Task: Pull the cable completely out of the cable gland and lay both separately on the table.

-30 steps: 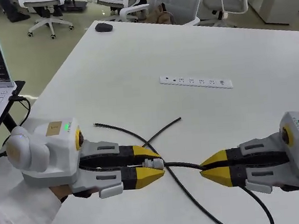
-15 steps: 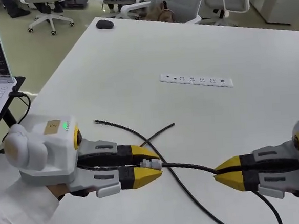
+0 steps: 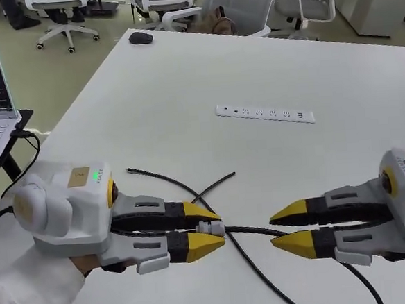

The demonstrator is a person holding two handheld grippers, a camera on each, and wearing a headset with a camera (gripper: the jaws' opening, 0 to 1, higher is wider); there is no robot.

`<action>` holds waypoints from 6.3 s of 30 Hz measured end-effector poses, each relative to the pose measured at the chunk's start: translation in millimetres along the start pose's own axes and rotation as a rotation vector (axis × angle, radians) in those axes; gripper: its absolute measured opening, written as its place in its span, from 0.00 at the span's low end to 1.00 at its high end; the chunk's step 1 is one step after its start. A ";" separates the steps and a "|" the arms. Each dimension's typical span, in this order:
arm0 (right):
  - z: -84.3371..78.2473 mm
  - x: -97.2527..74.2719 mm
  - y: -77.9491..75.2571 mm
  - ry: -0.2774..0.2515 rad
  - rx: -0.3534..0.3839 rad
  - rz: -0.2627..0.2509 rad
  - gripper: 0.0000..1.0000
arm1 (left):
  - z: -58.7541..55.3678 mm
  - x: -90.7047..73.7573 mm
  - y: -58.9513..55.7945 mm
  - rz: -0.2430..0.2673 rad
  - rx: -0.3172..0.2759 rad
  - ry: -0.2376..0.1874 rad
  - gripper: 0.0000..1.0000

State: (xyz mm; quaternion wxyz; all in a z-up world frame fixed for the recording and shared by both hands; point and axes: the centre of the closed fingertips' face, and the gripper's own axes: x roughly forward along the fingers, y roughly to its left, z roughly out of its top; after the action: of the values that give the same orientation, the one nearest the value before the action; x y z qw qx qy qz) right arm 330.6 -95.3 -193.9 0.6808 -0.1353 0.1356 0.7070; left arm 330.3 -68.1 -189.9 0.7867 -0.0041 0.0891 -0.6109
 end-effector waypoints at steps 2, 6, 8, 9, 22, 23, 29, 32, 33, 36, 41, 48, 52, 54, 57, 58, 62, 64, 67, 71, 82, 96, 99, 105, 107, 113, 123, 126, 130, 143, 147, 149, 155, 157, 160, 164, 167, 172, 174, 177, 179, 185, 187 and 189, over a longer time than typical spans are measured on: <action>8.3 9.1 3.9 -0.009 -0.032 0.030 0.16 | 0.0 2.2 -1.1 -0.005 0.003 0.002 0.17; 12.8 21.5 8.0 0.003 -0.057 0.064 0.15 | 1.0 3.2 -2.5 -0.008 0.004 0.000 0.17; 10.4 24.0 9.3 0.011 -0.054 0.077 0.14 | 1.8 2.9 -3.2 -0.009 0.005 -0.001 0.17; 9.1 24.8 10.0 0.016 -0.052 0.082 0.12 | 2.0 2.8 -3.5 -0.009 0.004 -0.001 0.17; 2.7 22.5 9.4 0.036 -0.056 0.077 0.02 | 3.2 6.9 -4.1 -0.028 -0.001 -0.002 0.17; 2.2 22.2 9.4 0.037 -0.056 0.072 0.02 | 3.0 7.0 -3.6 -0.029 0.002 0.001 0.17; -5.9 10.7 1.3 0.042 -0.048 0.042 0.02 | 2.3 3.1 2.0 -0.020 0.000 0.004 0.17; -9.1 6.3 0.1 0.053 -0.048 0.027 0.02 | 3.2 1.4 3.6 -0.016 0.001 0.004 0.17; -10.6 4.6 -0.6 0.056 -0.046 0.023 0.02 | 3.3 0.8 4.1 -0.015 0.000 0.003 0.17; -17.4 -2.1 -3.5 0.068 -0.041 0.004 0.02 | 2.8 -1.4 6.4 -0.006 -0.003 0.003 0.17; -28.9 -14.5 -8.9 0.087 -0.022 -0.033 0.02 | 2.7 -5.0 9.6 0.011 -0.008 0.002 0.17; -46.4 -30.0 -13.9 0.102 -0.001 -0.076 0.02 | 3.4 -7.1 9.6 0.021 -0.004 0.006 0.17; -57.2 -33.3 -17.6 0.114 0.014 -0.084 0.02 | 0.1 -8.6 12.0 0.031 -0.015 0.003 0.17; -58.4 -33.4 -21.5 0.119 0.014 -0.089 0.02 | -1.9 -9.1 13.4 0.037 -0.016 0.012 0.17; -56.6 -33.0 -22.3 0.112 0.027 -0.095 0.03 | -2.5 -9.4 15.7 0.049 -0.013 0.018 0.17; -54.8 -32.5 -20.9 0.110 0.041 -0.090 0.04 | -3.2 -9.7 17.6 0.057 -0.016 0.020 0.17; -43.3 -28.1 -20.2 0.104 0.019 -0.083 0.09 | -4.9 -7.0 16.5 0.049 -0.015 0.032 0.17; -32.4 -23.2 -21.3 0.084 0.001 -0.078 0.13 | -4.6 -4.6 14.9 0.042 -0.012 0.032 0.17; -12.7 -11.4 -16.2 0.057 -0.030 -0.039 0.18 | -5.1 0.9 13.0 0.035 -0.019 0.025 0.17; 0.2 9.9 -4.6 0.075 -0.089 0.024 0.19 | -4.1 6.3 10.2 0.014 -0.019 0.022 0.17; -9.3 22.0 -6.8 0.104 -0.107 0.045 0.02 | -0.5 8.4 7.9 -0.011 -0.027 0.008 0.17; -34.9 5.0 -15.2 0.141 -0.091 -0.004 0.02 | -8.3 -1.3 10.0 0.010 -0.038 0.022 0.17; -42.8 -1.6 -20.0 0.152 -0.075 -0.024 0.02 | -9.4 -5.4 10.6 0.019 -0.040 0.021 0.17; -52.4 -9.0 -24.3 0.164 -0.049 -0.052 0.02 | -8.4 -13.3 12.8 0.040 -0.041 0.010 0.17; -54.4 -10.6 -26.0 0.165 -0.044 -0.057 0.02 | -7.8 -15.8 14.8 0.048 -0.047 0.001 0.17; -57.2 -10.7 -27.2 0.160 -0.019 -0.072 0.02 | -7.3 -14.9 14.5 0.047 -0.046 0.006 0.17; -46.5 -12.5 -32.6 0.105 0.006 -0.110 0.08 | -3.7 -11.2 14.3 0.042 -0.045 -0.005 0.17; -37.9 -9.7 -32.6 0.091 -0.023 -0.110 0.14 | -3.0 -7.6 13.2 0.036 -0.043 -0.004 0.17; -23.6 -4.3 -27.7 0.070 -0.061 -0.087 0.15 | -3.2 -4.5 13.8 0.031 -0.045 -0.002 0.17; -11.4 36.8 -18.1 0.101 -0.180 -0.010 0.11 | 0.2 4.5 10.1 0.010 -0.021 0.005 0.16; -13.2 36.1 -18.1 0.107 -0.165 0.001 0.07 | -0.9 3.9 12.0 0.018 -0.016 0.006 0.17; -12.0 35.6 -16.0 0.105 -0.164 0.004 0.06 | -0.6 3.9 12.9 0.023 -0.017 0.000 0.17; -18.3 29.5 -17.5 0.120 -0.167 -0.003 0.03 | 0.1 3.6 17.1 0.037 -0.015 -0.005 0.17; -21.8 25.3 -20.1 0.121 -0.163 -0.009 0.02 | 0.2 2.3 18.6 0.040 -0.015 -0.006 0.17; -24.5 20.3 -22.8 0.120 -0.151 -0.021 0.02 | 0.7 0.0 21.0 0.046 -0.015 -0.008 0.17; -29.6 11.2 -27.7 0.116 -0.120 -0.042 0.02 | 4.5 -4.3 25.2 0.065 -0.017 -0.024 0.17; -33.4 5.3 -29.6 0.119 -0.102 -0.058 0.02 | 5.4 -7.5 27.8 0.078 -0.019 -0.034 0.17; -46.8 -5.9 -31.4 0.136 -0.069 -0.077 0.02 | 5.7 -11.2 28.0 0.085 -0.021 -0.038 0.17; -54.5 -10.9 -31.7 0.135 -0.047 -0.086 0.02 | 5.8 -12.0 28.0 0.088 -0.025 -0.042 0.17; -62.0 -14.6 -30.3 0.148 -0.028 -0.096 0.02 | 4.9 -12.1 27.2 0.090 -0.027 -0.041 0.17; -66.6 -17.3 -30.2 0.153 -0.014 -0.102 0.02 | 5.3 -12.1 27.5 0.093 -0.033 -0.045 0.17; -78.2 -21.3 -28.7 0.155 0.025 -0.109 0.03 | 7.1 -10.0 28.6 0.096 -0.034 -0.054 0.17; -79.7 -21.2 -29.1 0.159 0.033 -0.112 0.03 | 6.3 -8.6 29.3 0.100 -0.034 -0.051 0.17; -80.5 -21.0 -29.7 0.162 0.037 -0.114 0.04 | 7.1 -7.9 28.5 0.099 -0.033 -0.054 0.17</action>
State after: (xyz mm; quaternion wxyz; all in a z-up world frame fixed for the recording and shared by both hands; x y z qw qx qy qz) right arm 361.5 -143.9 -260.8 0.7090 -0.1871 0.1953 0.6513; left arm 356.9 -54.0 -185.2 0.8179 -0.0294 0.0780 -0.5693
